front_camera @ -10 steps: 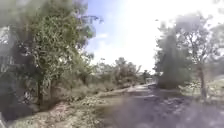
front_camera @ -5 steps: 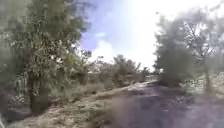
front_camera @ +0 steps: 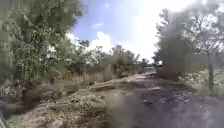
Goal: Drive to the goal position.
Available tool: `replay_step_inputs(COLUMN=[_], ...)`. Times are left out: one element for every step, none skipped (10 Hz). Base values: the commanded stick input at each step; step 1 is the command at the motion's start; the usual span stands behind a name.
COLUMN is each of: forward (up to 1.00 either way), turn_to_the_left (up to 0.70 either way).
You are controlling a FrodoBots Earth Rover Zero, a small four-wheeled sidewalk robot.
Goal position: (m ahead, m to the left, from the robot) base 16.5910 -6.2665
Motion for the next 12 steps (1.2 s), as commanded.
replay_step_inputs(forward=[0.70,0.70,0.70,0.70,0.70,0.70,0.70,0.70,0.70,0.70,0.70,0.70], turn_to_the_left=[0.00,0.00,0.00,0.00,0.00,0.00,0.00,0.00,0.00,0.00,0.00,0.00])
